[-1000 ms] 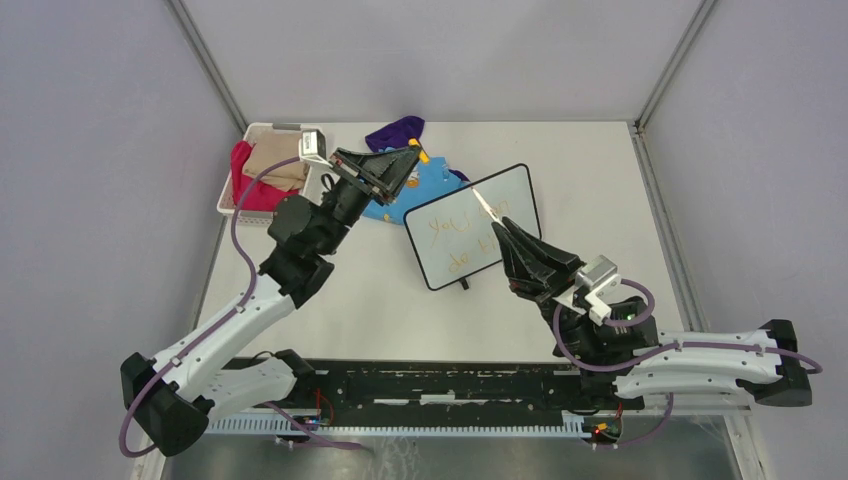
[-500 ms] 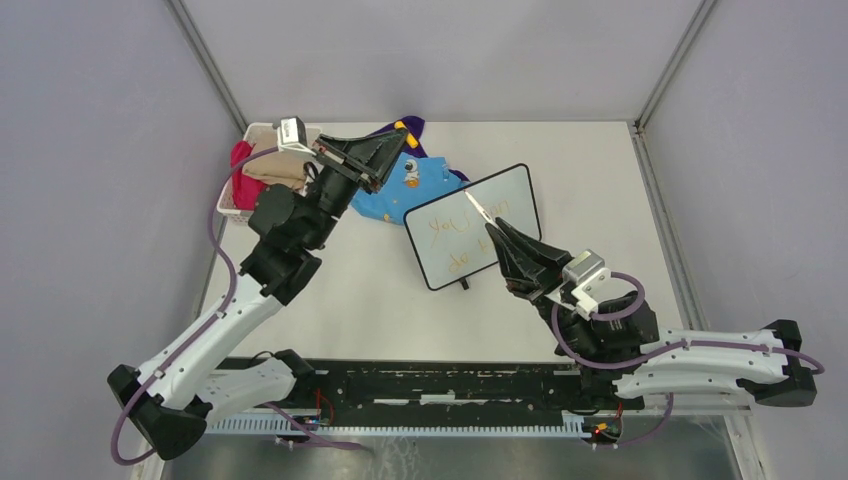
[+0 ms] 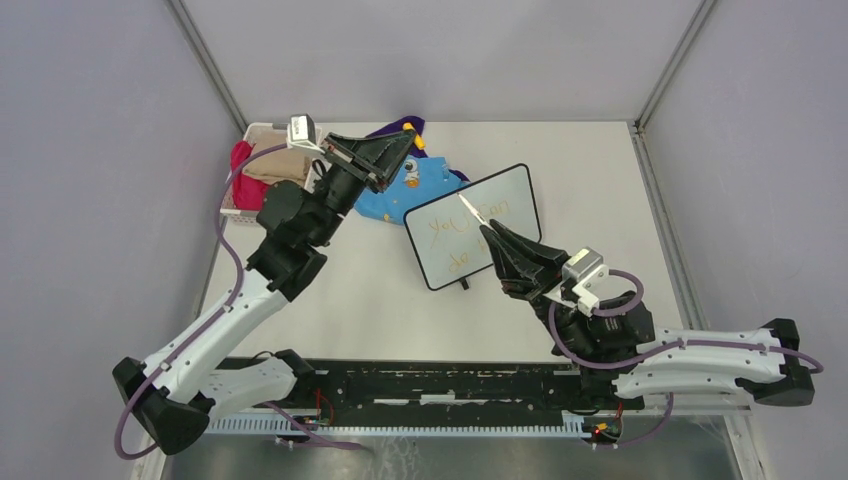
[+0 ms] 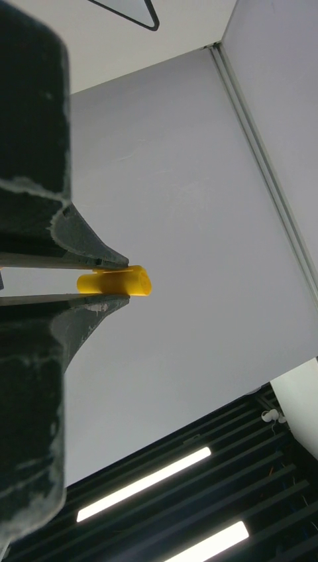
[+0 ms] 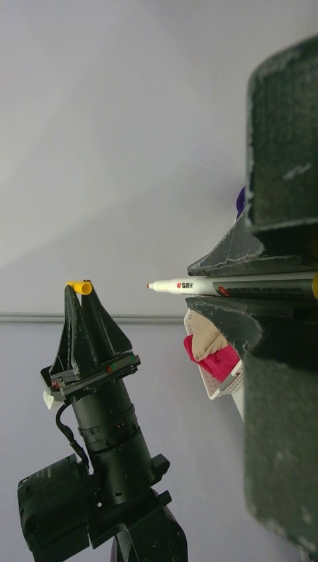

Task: Write a sentence on the whiteboard
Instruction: Close the whiteboard marker at the center of the board.

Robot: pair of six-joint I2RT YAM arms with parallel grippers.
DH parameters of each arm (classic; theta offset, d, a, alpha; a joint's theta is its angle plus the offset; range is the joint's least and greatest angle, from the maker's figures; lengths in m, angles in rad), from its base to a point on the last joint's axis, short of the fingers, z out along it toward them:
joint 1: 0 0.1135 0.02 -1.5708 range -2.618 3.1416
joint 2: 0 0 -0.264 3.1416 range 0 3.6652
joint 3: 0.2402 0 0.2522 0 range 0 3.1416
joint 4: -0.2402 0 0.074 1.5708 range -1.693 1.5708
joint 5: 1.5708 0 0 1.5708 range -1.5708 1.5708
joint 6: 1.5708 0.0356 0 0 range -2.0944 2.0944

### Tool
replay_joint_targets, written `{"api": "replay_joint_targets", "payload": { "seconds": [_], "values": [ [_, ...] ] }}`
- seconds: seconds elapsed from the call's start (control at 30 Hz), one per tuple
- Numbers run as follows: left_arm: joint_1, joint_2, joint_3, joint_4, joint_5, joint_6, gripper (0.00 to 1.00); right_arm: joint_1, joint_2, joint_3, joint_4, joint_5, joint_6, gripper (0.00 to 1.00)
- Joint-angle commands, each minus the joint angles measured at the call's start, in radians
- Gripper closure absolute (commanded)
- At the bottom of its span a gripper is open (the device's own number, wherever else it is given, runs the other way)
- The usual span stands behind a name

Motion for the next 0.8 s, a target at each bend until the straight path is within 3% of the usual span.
{"api": "replay_joint_targets", "payload": {
  "seconds": [0.0,0.77],
  "values": [
    [0.0,0.008,0.032,0.07,0.056,0.001,0.98,0.005,0.014,0.018,0.092,-0.014,0.028,1.0],
    [0.0,-0.074,-0.129,0.182,0.066,-0.047,0.98,0.005,0.098,0.051,0.144,-0.005,0.052,1.0]
  ]
}}
